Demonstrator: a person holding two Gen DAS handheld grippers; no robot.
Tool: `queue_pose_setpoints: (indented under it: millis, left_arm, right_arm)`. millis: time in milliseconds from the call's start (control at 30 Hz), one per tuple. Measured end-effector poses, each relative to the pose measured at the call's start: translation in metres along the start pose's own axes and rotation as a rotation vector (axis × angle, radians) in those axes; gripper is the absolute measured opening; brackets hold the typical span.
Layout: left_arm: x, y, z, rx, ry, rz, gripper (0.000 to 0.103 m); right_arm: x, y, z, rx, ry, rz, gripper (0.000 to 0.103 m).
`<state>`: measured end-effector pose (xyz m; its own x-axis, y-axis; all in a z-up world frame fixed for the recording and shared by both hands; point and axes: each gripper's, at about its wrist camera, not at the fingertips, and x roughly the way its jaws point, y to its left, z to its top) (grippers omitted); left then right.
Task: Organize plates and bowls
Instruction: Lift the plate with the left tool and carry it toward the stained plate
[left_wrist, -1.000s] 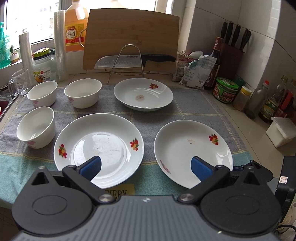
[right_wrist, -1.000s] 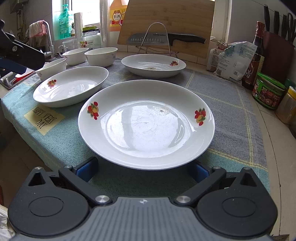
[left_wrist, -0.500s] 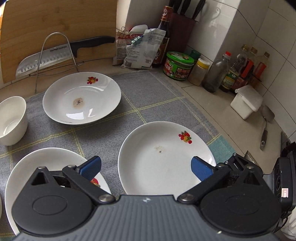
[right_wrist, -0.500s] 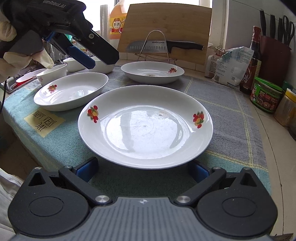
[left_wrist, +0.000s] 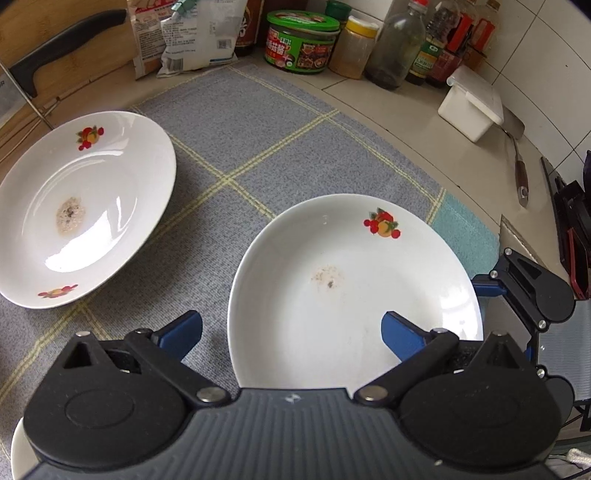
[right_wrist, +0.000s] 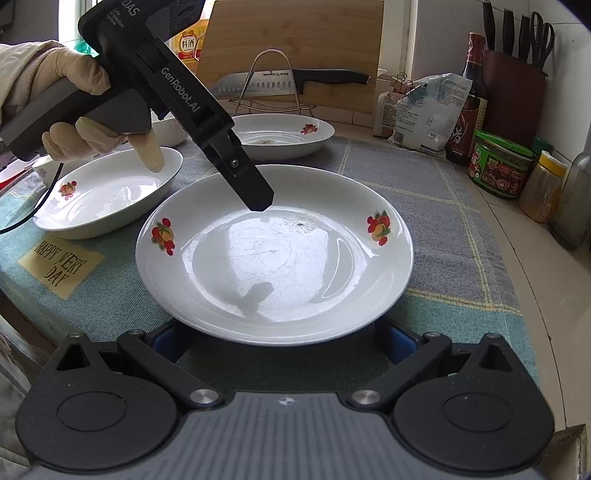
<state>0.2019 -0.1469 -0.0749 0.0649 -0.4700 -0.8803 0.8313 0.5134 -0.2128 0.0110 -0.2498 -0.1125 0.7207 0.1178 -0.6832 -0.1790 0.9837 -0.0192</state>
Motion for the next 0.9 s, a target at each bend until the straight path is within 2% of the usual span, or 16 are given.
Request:
queue_pose_setpoints:
  millis: [167,400,533,733,900]
  left_arm:
    - [0.011,0.000,0.007,0.007,0.051,-0.031,0.102]
    - [0.013,0.004,0.013,-0.002,0.055,-0.049,0.102]
    - [0.017,0.001,0.017,-0.006,0.069,-0.033,0.102]
    - [0.023,-0.008,0.021,0.061,0.110,0.010,0.103]
    - [0.025,-0.010,0.023,0.067,0.120,0.023,0.102]
  right_arm:
    - [-0.001,-0.002,-0.002,-0.012,-0.011,0.014,0.103]
    - [-0.002,-0.003,-0.003,-0.024,-0.016,0.027,0.103]
    - [-0.004,-0.002,-0.005,-0.026,-0.027,0.027,0.103]
    - [-0.006,-0.002,-0.007,-0.027,-0.044,0.028,0.103]
    - [-0.007,-0.002,-0.008,-0.022,-0.056,0.023,0.103]
